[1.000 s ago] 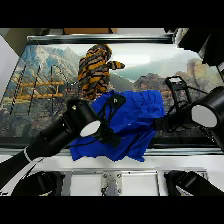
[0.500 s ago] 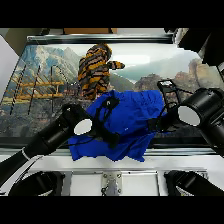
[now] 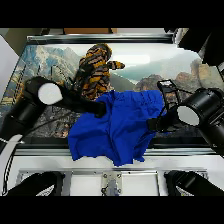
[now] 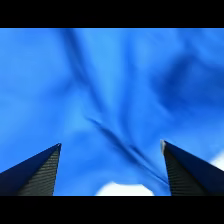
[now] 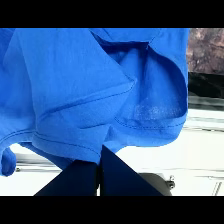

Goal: Fold the clothes and pants, and hang the long-sleeved shirts on hangers.

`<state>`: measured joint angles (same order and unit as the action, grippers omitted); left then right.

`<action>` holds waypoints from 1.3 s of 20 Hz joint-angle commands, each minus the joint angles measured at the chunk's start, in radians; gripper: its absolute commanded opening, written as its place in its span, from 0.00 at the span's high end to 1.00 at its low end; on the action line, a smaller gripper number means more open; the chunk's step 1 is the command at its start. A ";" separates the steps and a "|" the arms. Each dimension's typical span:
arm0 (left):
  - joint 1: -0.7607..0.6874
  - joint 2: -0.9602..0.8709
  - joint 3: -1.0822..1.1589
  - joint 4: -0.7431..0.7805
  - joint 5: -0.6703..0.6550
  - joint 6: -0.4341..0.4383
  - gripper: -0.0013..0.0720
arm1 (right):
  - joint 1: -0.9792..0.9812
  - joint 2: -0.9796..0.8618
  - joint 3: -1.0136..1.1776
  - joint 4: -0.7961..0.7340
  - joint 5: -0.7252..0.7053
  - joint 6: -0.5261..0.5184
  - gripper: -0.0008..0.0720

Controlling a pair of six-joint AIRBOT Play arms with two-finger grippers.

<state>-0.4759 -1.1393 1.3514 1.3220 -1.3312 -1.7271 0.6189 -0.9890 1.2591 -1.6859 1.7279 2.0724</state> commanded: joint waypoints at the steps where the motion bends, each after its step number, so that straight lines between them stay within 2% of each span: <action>1: 0.187 -0.001 0.045 0.236 -0.004 0.036 0.04 | 0.001 0.000 0.000 0.000 0.000 0.000 0.97; 5: 0.365 -0.025 -0.010 0.471 0.074 0.037 0.04 | 0.001 -0.001 0.000 0.000 0.000 0.000 0.97; 8: 0.499 -0.098 -0.055 0.487 0.154 0.055 0.04 | 0.001 0.000 0.000 0.000 0.000 0.000 0.98; 11: 0.601 -0.203 -0.079 0.491 0.237 0.144 0.04 | 0.001 0.000 0.000 0.000 0.000 0.000 0.97; 17: 0.718 -0.366 -0.078 0.502 0.368 0.161 0.04 | 0.001 0.000 0.000 0.000 0.000 0.000 0.97; 21: 0.745 -0.430 -0.078 0.663 0.431 0.161 0.04 | 0.001 -0.001 0.000 0.000 0.000 0.000 0.97; 26: 0.794 -0.532 -0.077 0.676 0.499 0.161 0.04 | 0.001 0.000 0.000 0.000 0.000 0.000 0.97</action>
<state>0.2935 -1.6161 1.2739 1.9682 -0.8776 -1.5684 0.6189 -0.9890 1.2591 -1.6859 1.7283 2.0727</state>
